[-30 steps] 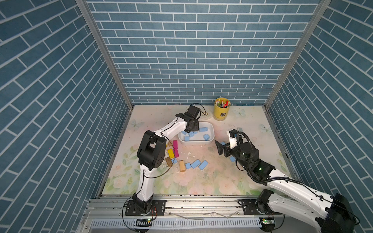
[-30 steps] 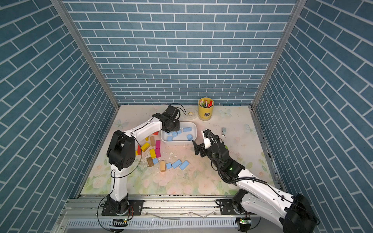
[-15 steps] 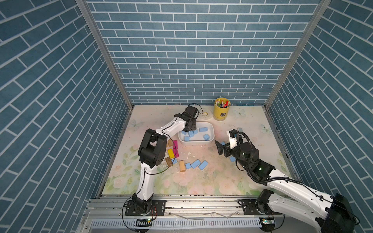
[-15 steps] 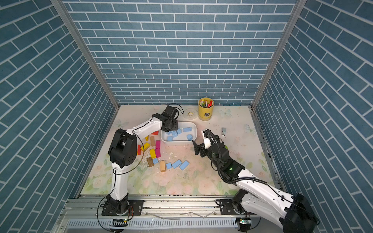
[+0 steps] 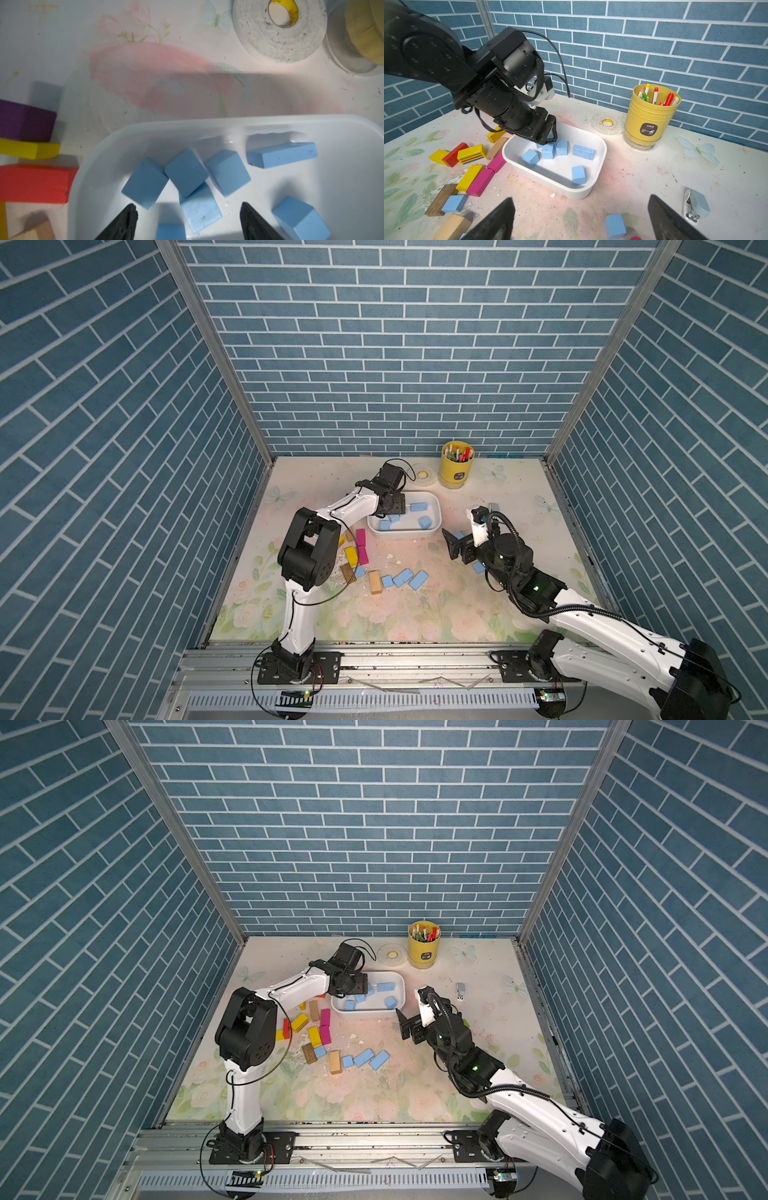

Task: Pick out the blue building blocks
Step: Adjust the building block in the storage box, then pick up the building block from the center of the board.

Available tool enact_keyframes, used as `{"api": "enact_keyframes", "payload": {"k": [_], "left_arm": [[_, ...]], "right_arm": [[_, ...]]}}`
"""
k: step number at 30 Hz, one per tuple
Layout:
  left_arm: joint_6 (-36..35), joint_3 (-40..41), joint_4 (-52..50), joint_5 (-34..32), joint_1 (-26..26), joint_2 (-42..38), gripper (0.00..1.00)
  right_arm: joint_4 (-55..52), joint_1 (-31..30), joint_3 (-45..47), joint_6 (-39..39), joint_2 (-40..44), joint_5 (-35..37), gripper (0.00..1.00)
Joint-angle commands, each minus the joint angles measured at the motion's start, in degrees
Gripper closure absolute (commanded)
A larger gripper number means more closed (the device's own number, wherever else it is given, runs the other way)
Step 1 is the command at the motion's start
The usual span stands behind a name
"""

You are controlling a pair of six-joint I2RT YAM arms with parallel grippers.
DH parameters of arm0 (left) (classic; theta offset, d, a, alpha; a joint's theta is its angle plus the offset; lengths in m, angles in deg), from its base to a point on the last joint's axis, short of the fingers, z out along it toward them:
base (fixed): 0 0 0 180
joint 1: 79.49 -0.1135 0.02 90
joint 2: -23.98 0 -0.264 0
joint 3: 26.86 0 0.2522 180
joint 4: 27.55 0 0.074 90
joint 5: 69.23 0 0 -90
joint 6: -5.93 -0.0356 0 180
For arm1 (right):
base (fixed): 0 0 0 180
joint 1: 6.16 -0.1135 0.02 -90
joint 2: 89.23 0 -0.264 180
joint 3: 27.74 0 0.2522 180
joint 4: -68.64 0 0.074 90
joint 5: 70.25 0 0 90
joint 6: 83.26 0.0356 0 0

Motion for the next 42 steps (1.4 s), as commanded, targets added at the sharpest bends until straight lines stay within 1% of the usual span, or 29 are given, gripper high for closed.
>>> {"api": "enact_keyframes", "payload": {"k": [1,8,12,16,22,25,28,32,34,38,42], "left_arm": [[-1.0,3.4,1.0,1.6,-0.2,-7.5,0.16],[-2.5,13.4,-0.5,4.0,-0.2,-21.2,0.07],[-4.7,18.4,-3.6,5.3,-0.1,-29.7,0.01],[-7.5,23.1,-6.4,6.3,0.0,-38.6,0.01],[-13.0,27.7,-11.2,8.5,0.0,-49.3,0.01],[-16.5,29.3,-12.7,11.3,0.0,-53.6,0.01],[-19.7,30.4,-14.0,14.5,0.0,-57.3,0.01],[-23.2,32.9,-14.6,17.5,0.0,-61.8,0.01],[-24.4,35.4,-13.7,19.3,0.0,-64.3,0.01],[-25.3,36.9,-12.8,20.5,0.0,-67.7,0.01],[-25.2,39.5,-11.6,20.8,0.0,-70.5,0.01]], "right_arm": [[0.9,0.0,-0.2,-1.6,0.0,0.2,0.01],[0.8,0.1,-0.1,-1.4,-0.7,1.8,0.01],[0.7,0.5,-0.2,-0.5,-1.7,3.3,0.01],[-0.9,2.2,-0.9,1.8,-3.4,2.9,0.01],[-10.4,7.5,-4.9,7.4,-7.7,0.9,0.01],[-15.9,11.8,-7.1,11.1,-9.6,-1.3,0.01],[-21.2,14.8,-9.7,12.9,-11.4,-2.4,0.01],[-27.7,16.3,-13.8,12.9,-14.7,-2.9,0.01],[-31.1,16.5,-16.4,12.2,-17.0,-3.8,0.05],[-38.4,16.6,-22.5,10.2,-22.1,-5.6,0.09],[-43.2,16.8,-27.1,8.6,-27.4,-7.1,0.17]]}}
